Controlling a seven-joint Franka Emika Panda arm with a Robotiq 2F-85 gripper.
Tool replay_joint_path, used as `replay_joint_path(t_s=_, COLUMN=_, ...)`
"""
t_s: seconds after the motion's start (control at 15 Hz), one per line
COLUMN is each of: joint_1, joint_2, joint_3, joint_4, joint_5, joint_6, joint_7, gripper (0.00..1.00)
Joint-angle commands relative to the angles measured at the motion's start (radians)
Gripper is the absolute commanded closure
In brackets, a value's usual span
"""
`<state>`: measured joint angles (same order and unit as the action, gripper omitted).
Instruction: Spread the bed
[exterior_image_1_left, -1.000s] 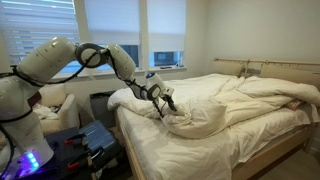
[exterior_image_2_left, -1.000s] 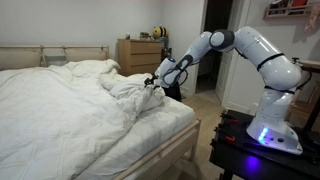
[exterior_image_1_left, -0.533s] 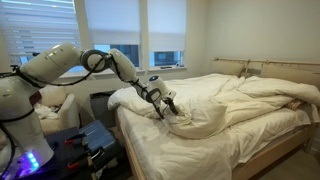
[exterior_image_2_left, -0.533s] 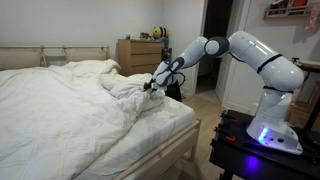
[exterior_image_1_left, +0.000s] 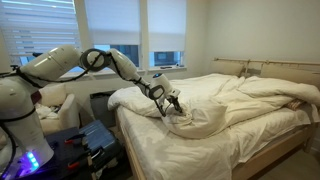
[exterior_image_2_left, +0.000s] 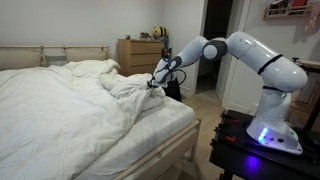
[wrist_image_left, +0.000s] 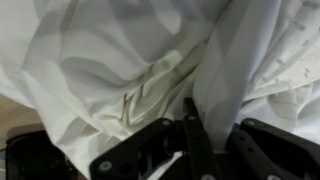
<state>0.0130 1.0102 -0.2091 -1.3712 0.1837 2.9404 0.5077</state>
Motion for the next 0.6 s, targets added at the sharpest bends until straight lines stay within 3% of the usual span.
replay_joint_path(t_s=0.0, joint_1=0.093, joint_2=-0.094, joint_3=-0.147, joint_4=-0.064, joint_5=-0.006, joint_6=-0.117, joint_7=0.094, gripper=1.0)
replay_joint_path(t_s=0.2, joint_1=0.16, joint_2=-0.133, joint_3=-0.244, joint_4=-0.069, joint_5=-0.067, joint_6=-0.227, joint_7=0.187, gripper=0.99)
replay_joint_path(t_s=0.53, joint_1=0.23, joint_2=-0.213, joint_3=-0.319, joint_4=-0.122, joint_5=-0.226, joint_6=-0.383, joint_7=0.34, gripper=0.99)
